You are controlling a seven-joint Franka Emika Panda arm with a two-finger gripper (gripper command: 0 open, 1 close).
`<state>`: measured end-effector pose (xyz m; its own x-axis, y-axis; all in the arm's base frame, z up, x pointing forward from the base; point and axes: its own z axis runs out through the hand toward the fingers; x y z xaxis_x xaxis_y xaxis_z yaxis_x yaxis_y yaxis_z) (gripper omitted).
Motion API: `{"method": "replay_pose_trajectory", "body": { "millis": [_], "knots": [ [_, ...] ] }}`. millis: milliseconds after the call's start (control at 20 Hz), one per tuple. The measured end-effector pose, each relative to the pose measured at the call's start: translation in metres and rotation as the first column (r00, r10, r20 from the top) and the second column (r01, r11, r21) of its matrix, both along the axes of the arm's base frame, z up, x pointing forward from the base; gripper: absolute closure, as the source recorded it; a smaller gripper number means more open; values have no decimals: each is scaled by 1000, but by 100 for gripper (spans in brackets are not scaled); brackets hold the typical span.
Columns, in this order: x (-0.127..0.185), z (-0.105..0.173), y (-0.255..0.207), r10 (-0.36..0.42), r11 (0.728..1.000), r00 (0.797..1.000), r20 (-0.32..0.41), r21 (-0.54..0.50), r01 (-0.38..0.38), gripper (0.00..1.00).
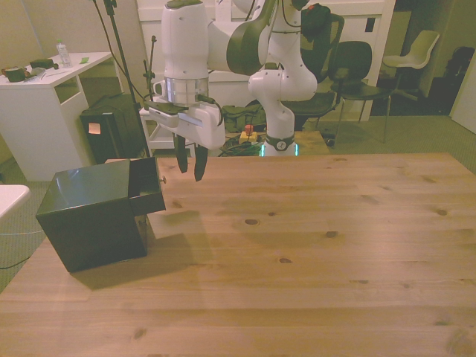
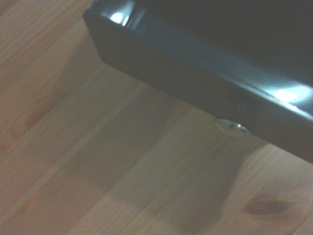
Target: Close the top drawer
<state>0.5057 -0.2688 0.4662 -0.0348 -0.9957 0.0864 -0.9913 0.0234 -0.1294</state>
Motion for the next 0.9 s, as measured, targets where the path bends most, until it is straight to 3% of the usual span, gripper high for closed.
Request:
{"method": "replay_pose_trajectory", "body": {
  "millis": [900],
  "knots": [
    [-3,8,-49,-56,998,998,8,17,56,100]
  ]
}}
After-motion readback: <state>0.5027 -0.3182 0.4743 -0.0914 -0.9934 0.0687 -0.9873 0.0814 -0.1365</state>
